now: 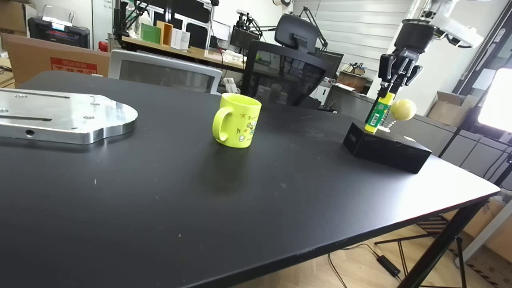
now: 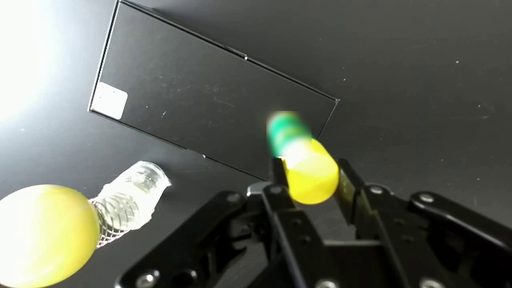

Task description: Remove the glue from the mug, put the glue in the mug, remove the glue from the mug and put it on top of the black box

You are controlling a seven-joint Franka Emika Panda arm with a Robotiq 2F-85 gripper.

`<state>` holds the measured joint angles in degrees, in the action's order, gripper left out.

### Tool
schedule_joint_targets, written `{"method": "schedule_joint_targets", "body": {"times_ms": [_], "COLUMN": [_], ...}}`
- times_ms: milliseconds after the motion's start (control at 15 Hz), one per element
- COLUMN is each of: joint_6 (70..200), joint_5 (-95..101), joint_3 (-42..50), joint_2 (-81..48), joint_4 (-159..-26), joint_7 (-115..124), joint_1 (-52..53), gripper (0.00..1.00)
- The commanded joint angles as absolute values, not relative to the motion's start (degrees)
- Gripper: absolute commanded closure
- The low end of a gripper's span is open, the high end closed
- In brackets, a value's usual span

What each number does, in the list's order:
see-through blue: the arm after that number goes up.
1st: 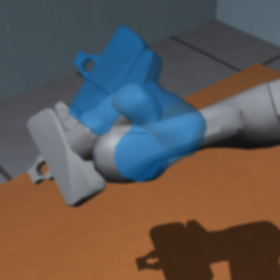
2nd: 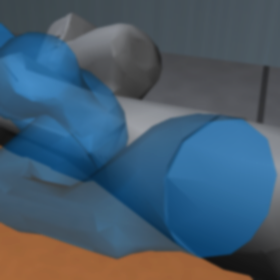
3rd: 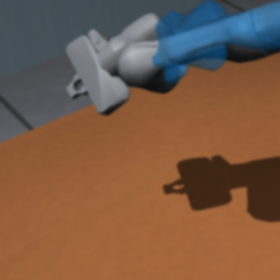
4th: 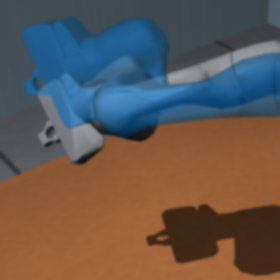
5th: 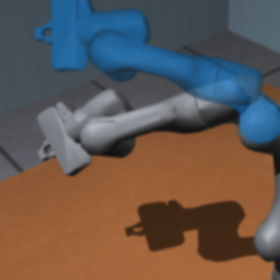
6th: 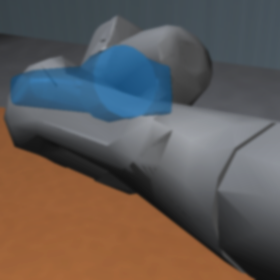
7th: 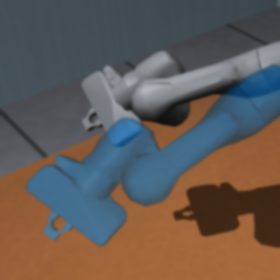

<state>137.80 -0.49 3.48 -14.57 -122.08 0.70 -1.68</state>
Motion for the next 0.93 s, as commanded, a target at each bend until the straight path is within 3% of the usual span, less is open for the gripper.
{"method": "schedule_joint_targets", "body": {"times_ms": [0, 67, 200, 533, 667, 733, 867], "joint_6": [137.29, 136.9, 137.46, 139.79, 140.45, 139.5, 139.53], "joint_5": [-2.43, -2.84, -2.11, 2.82, 5.94, 3.45, 4.66], "joint_3": [2.72, 2.71, 3.05, 5.2, 5.79, 4.86, 5.18], "joint_2": [-15.2, -15.21, -14.76, -5.85, -2.0, -7.72, -4.09], "joint_4": [-120.88, -120.78, -121.09, -126.55, -128.51, -124.22, -126.13], "joint_7": [-1.34, -1.6, -1.04, 2.91, 4.11, 1.35, 1.67], "joint_1": [-2.82, -2.9, -2.71, -2.12, -2.06, -2.6, -2.71], "gripper": [0.92, 0.42, 0.34, 0.02, 0.0, 0.05, 0.0]}}
